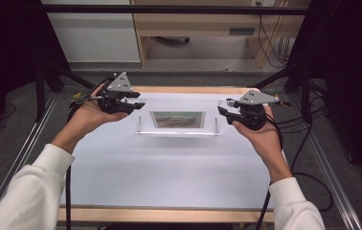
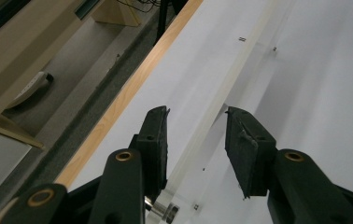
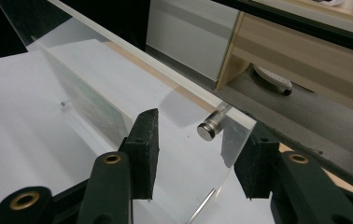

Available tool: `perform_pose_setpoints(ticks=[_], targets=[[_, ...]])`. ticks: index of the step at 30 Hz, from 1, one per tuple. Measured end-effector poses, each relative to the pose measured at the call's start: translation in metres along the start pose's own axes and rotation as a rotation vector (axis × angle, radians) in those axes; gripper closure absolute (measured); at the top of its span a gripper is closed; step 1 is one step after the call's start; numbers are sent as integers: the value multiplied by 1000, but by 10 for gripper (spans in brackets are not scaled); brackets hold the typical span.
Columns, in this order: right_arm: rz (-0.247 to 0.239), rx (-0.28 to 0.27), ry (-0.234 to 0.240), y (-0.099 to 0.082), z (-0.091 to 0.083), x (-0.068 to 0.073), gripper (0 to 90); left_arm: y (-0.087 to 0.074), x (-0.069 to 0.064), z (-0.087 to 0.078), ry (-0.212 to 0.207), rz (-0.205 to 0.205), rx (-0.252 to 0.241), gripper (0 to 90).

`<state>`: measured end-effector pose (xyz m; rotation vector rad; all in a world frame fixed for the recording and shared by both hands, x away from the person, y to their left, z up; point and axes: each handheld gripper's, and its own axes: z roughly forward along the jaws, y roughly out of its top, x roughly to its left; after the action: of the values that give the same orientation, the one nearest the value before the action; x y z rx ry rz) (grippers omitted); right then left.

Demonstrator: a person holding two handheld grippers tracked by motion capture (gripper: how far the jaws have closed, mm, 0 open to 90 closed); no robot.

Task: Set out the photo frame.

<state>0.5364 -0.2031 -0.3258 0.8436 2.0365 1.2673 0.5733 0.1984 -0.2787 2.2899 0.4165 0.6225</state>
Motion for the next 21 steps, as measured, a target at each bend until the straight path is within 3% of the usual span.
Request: perform_pose_setpoints(ticks=[4,10,12,14,16,18,21], targets=[[15,7,-6,3,4,-4,549,0,7,5,2,-2,6,572],[39,5,-1,6,11,-11,550,-1,13,10,17,-40,-32,543],[46,5,-1,7,12,-14,554,-1,15,9,34,-57,-70,507],[53,5,2,8,13,-16,559,-1,18,4,43,-91,-142,437],[59,5,3,8,14,-18,565,-1,22,-2,59,-149,-210,365],[69,-1,1,8,15,-19,566,-2,24,-8,46,-211,-272,327],[75,0,-1,8,17,-20,565,-3,22,-14,59,-248,-301,303]])
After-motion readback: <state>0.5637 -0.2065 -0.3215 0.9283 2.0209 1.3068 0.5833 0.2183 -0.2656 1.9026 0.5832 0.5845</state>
